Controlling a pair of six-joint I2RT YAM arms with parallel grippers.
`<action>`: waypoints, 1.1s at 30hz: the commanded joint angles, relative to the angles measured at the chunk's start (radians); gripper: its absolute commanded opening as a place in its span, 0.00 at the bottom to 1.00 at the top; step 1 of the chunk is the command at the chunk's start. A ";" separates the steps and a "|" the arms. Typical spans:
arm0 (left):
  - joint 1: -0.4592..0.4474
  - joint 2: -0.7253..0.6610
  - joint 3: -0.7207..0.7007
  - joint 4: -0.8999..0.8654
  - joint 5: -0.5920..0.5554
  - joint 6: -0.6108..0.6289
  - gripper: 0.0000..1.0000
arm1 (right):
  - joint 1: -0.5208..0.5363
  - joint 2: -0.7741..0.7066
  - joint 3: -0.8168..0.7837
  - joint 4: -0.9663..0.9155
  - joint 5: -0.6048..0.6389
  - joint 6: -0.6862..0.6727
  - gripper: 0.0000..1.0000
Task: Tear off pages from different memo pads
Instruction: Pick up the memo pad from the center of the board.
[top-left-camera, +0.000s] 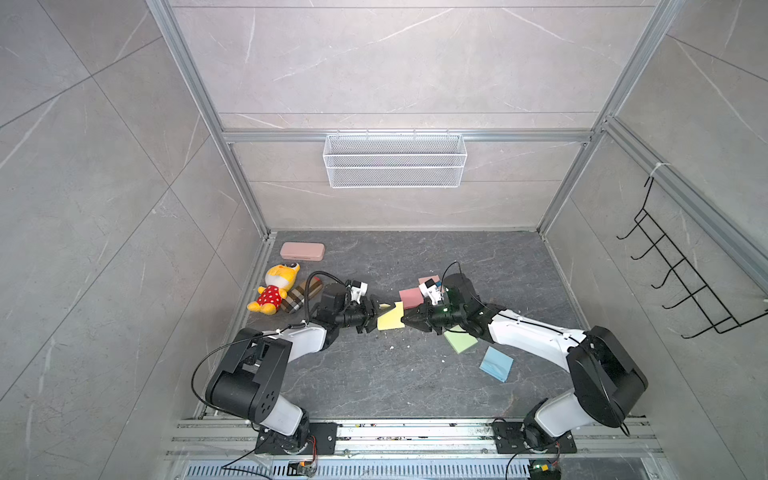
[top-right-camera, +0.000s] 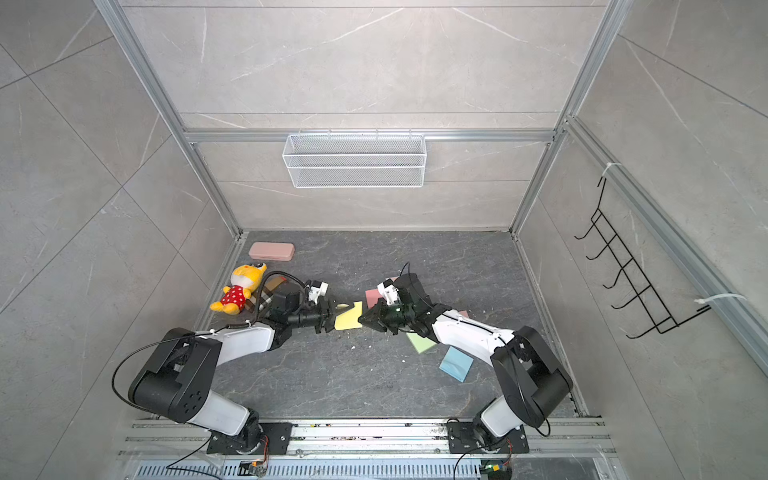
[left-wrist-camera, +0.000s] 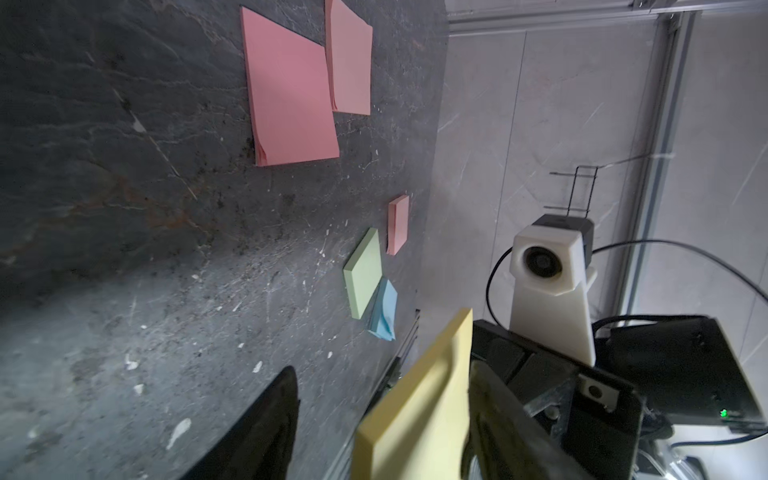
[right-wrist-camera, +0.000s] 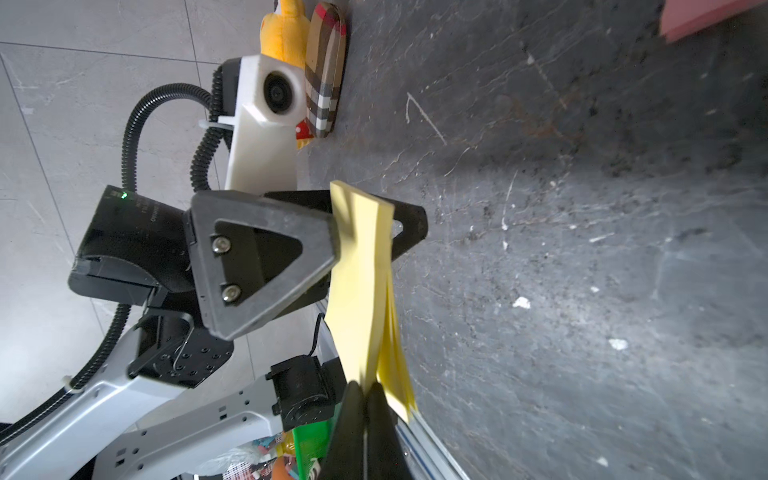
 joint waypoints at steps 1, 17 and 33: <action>0.012 -0.044 0.018 0.051 0.045 -0.011 0.50 | -0.003 -0.042 -0.019 -0.005 -0.050 0.013 0.00; 0.029 -0.077 0.044 -0.004 0.088 0.013 0.07 | -0.002 -0.075 -0.047 0.003 -0.073 0.011 0.00; 0.075 -0.084 0.162 -0.380 0.048 0.044 0.00 | 0.161 -0.230 0.119 -0.468 0.516 -0.580 0.44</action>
